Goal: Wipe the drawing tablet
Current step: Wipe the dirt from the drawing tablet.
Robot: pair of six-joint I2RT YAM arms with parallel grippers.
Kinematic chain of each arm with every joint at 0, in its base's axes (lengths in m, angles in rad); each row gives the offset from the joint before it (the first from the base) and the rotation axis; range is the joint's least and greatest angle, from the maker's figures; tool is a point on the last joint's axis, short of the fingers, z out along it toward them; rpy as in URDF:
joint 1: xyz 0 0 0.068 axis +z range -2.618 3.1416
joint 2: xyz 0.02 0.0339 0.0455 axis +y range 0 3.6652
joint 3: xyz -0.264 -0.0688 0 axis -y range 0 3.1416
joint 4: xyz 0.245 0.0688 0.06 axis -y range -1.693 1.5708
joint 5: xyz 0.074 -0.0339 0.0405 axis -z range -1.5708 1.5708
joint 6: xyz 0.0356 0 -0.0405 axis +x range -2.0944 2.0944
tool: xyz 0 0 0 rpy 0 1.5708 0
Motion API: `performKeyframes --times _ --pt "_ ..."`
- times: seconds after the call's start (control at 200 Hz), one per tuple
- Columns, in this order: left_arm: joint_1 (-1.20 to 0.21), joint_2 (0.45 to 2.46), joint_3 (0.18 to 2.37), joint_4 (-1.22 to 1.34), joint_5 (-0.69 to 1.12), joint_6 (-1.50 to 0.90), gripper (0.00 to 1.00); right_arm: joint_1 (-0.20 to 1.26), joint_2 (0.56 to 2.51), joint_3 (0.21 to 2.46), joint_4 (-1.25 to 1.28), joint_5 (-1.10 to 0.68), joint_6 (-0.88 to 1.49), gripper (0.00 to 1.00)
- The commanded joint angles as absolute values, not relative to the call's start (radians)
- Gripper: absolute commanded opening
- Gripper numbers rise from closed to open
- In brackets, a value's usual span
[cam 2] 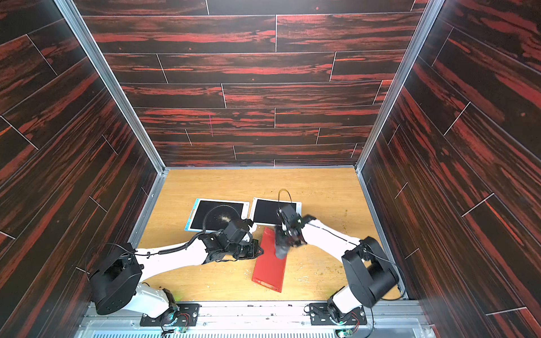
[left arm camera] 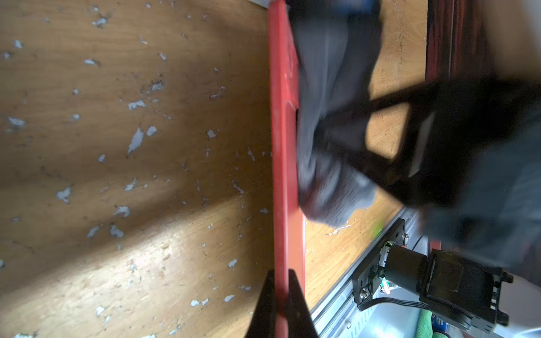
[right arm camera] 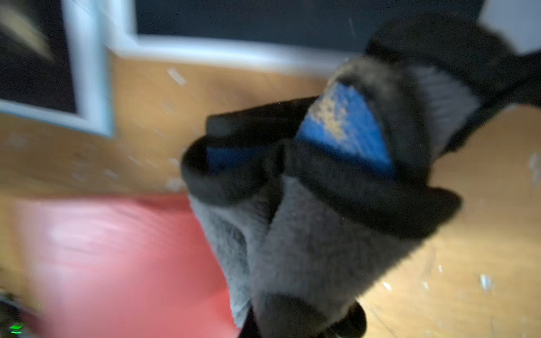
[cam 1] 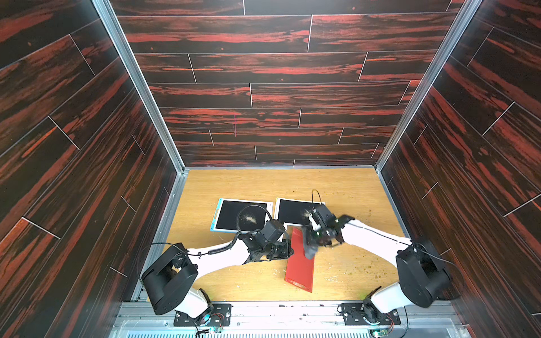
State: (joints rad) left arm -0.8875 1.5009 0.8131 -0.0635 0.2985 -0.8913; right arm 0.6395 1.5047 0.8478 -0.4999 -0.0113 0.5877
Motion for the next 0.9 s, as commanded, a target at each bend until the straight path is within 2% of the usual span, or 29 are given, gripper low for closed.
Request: performKeyframes --times 0.0,0.1,0.25,0.376,0.441,0.626,0.897 --pt "-0.898 1.502 0.808 -0.075 0.272 -0.874 0.00 0.687 1.452 0.722 -0.501 -0.117 0.607 0.00" --pt "-0.897 1.503 0.809 -0.075 0.271 -0.874 0.00 0.839 1.381 0.650 -0.500 -0.170 0.659 0.00" --pt "-0.898 1.507 0.816 -0.078 0.268 -0.876 0.00 1.140 1.330 0.679 -0.550 -0.170 0.744 0.00" --pt "-0.897 1.512 0.822 -0.078 0.267 -0.876 0.00 1.253 1.332 0.683 -0.462 -0.265 0.824 0.00" --pt "-0.897 1.510 0.821 -0.074 0.271 -0.881 0.00 1.255 1.328 0.692 -0.396 -0.280 0.841 0.00" --pt "-0.897 1.495 0.821 -0.099 0.265 -0.886 0.00 1.202 1.330 0.863 -0.416 -0.212 0.757 0.00" --pt "-0.896 1.513 0.885 -0.159 0.263 -0.873 0.00 0.923 1.176 0.915 -0.357 -0.443 0.754 0.00"
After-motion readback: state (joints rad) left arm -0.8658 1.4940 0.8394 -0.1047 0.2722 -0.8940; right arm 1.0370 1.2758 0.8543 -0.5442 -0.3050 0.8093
